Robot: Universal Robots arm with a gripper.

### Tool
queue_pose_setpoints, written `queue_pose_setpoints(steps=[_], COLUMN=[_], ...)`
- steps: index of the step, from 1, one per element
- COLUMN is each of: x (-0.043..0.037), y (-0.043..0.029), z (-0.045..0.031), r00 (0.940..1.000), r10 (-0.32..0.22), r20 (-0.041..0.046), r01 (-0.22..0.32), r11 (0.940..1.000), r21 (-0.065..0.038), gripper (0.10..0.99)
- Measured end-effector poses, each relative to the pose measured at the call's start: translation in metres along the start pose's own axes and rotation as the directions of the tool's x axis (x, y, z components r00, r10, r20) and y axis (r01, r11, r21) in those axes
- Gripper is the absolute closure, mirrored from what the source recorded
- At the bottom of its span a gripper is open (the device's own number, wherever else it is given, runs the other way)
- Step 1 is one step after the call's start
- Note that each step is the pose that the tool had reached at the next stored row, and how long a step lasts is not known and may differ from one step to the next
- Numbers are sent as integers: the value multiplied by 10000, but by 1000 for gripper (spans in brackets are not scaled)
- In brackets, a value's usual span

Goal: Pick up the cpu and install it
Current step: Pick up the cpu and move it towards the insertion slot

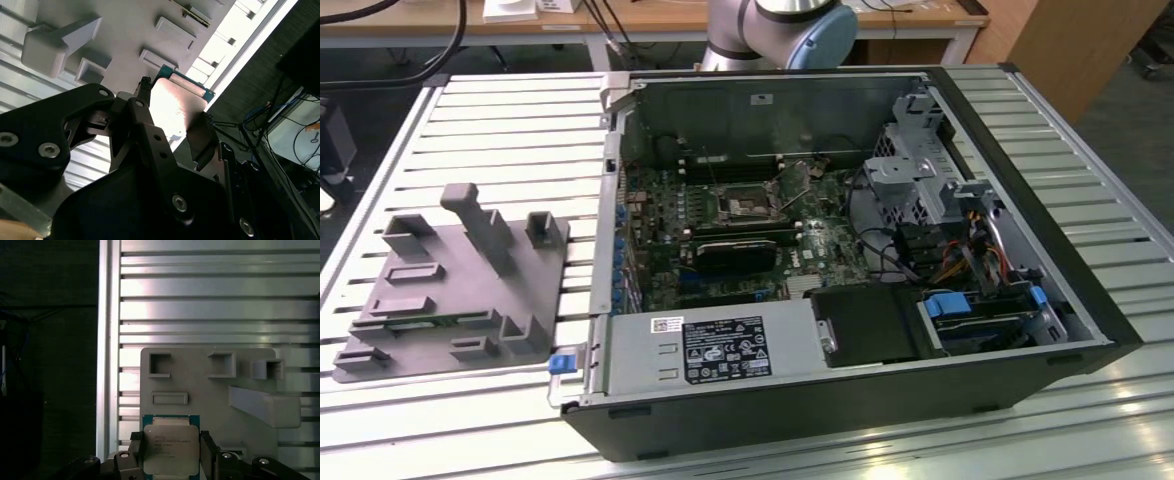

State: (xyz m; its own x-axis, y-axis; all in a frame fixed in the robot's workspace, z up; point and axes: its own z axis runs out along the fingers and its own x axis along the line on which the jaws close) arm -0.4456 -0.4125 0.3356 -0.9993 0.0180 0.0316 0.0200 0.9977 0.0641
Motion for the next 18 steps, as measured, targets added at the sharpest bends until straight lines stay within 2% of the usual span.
queue_pose_setpoints(steps=[10,15,18], x=[2,5,8], y=[5,11,16], z=[-74,-167,-248], r00=[10000,10000,10000], r10=[1,0,0], r20=[0,1,1], r01=[-1,0,0], r11=[10000,10000,10000], r21=[0,0,-1], gripper=[549,549,549])
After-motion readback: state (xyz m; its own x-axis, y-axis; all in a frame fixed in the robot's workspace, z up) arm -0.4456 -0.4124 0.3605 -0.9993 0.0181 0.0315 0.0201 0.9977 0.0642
